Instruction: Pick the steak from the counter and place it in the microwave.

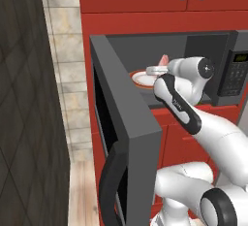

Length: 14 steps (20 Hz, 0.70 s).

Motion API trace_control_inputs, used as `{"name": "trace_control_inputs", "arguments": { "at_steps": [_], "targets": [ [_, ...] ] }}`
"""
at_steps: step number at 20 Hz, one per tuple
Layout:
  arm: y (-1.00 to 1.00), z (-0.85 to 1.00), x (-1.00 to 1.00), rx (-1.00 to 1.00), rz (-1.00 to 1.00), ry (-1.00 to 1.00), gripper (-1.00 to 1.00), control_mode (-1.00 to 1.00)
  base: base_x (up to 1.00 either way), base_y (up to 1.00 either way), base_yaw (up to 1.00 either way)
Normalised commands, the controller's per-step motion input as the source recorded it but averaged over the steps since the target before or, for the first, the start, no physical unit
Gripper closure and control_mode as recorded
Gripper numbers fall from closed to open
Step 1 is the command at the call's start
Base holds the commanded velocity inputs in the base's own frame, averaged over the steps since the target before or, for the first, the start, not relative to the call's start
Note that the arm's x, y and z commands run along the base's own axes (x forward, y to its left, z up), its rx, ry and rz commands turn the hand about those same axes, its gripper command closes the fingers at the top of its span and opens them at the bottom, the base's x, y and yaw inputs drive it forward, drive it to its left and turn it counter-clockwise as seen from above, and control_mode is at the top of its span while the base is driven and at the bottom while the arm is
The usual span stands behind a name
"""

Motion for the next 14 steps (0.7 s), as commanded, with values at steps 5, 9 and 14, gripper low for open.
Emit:
{"name": "trace_control_inputs", "arguments": {
  "at_steps": [5, 9, 14],
  "targets": [
    [0.03, -0.32, 0.32, 0.04, 0.0, 0.18, 1.0, -1.0, 0.0, 0.0, 0.0],
    [0.03, -0.31, 0.65, 0.04, 0.0, 0.0, 1.0, -1.0, 0.0, 0.0, 0.0],
    [0.04, -0.12, 0.69, 0.04, 0.0, 0.0, 1.0, -1.0, 0.0, 0.0, 0.0]
  ]
}}
